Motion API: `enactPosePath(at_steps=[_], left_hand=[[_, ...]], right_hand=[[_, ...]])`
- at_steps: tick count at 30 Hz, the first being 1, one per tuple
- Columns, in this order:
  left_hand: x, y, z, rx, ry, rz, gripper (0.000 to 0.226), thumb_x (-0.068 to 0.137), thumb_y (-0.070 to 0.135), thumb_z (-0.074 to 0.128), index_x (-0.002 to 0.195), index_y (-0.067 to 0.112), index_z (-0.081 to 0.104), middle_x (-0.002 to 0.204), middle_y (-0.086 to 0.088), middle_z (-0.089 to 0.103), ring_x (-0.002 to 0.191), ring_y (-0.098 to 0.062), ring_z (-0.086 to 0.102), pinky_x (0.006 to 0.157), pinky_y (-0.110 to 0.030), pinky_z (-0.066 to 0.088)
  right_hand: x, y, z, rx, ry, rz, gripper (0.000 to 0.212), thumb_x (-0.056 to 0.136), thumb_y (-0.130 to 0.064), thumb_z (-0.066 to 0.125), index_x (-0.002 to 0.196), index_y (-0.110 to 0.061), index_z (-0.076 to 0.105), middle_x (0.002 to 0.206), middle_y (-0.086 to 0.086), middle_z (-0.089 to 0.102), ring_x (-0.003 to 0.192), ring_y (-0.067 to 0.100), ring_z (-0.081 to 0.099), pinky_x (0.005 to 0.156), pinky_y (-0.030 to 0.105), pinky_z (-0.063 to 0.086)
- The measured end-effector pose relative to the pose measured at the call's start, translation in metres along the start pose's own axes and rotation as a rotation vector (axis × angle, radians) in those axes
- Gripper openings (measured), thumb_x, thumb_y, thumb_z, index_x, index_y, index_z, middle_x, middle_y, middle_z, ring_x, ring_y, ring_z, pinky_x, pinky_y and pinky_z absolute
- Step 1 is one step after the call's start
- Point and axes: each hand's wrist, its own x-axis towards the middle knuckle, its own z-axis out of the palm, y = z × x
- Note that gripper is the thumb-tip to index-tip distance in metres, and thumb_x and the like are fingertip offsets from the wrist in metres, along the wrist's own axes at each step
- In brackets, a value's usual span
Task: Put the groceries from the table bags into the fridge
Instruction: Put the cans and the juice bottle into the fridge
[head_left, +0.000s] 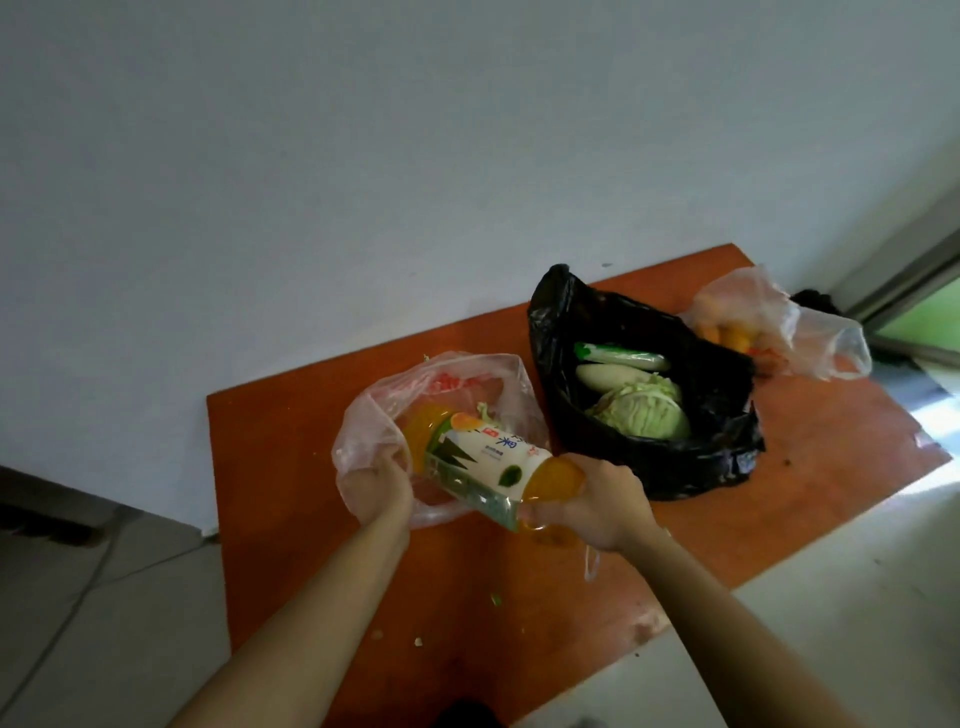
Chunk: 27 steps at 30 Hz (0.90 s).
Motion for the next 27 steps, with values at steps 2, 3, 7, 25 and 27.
enactPosePath(at_steps=[2,3,7,25,27], left_hand=[[-0.027,0.0,0.003,0.049,-0.032,0.054,0.046,0.103,0.045,0.037,0.126,0.009,0.055,0.109,-0.011,0.065,0.096,-0.032,0.066,0.081,-0.047,0.058],[-0.044,-0.001,0.004,0.056,-0.079,0.069,0.05,0.104,0.048,0.031,0.13,0.011,0.053,0.112,-0.01,0.064,0.096,-0.033,0.066,0.081,-0.047,0.058],[-0.111,-0.02,0.019,-0.013,-0.377,0.116,0.072,0.092,0.075,0.028,0.142,0.024,0.038,0.124,-0.007,0.061,0.091,-0.023,0.067,0.063,-0.037,0.055],[-0.598,-0.173,0.153,-0.212,-0.922,0.1,0.088,0.062,0.077,0.068,0.123,0.018,0.043,0.097,-0.012,0.071,0.067,-0.03,0.074,0.065,-0.055,0.06],[-0.651,-0.186,0.177,-0.23,-0.988,0.127,0.087,0.065,0.073,0.071,0.13,0.023,0.04,0.103,-0.011,0.07,0.072,-0.029,0.075,0.064,-0.052,0.061]], right_hand=[[-0.023,0.017,-0.007,0.058,0.047,0.011,0.088,0.053,-0.082,0.074,0.122,-0.03,0.06,0.081,-0.014,0.067,0.068,0.002,0.065,0.062,0.025,0.059],[-0.035,0.026,-0.011,0.099,0.066,0.011,0.096,0.051,-0.086,0.072,0.127,-0.029,0.058,0.081,-0.014,0.069,0.067,0.002,0.067,0.063,0.026,0.06],[-0.091,0.07,-0.028,0.206,0.15,-0.009,0.106,0.047,-0.088,0.069,0.134,-0.029,0.056,0.087,-0.011,0.072,0.068,0.0,0.069,0.064,0.026,0.06],[-0.478,0.395,-0.119,0.501,0.747,0.242,0.108,0.056,-0.073,0.081,0.147,-0.041,0.033,0.144,-0.01,0.047,0.12,0.014,0.051,0.095,0.035,0.052],[-0.51,0.432,-0.131,0.557,0.851,0.276,0.113,0.054,-0.074,0.08,0.149,-0.04,0.029,0.148,-0.008,0.04,0.128,0.017,0.046,0.1,0.041,0.051]])
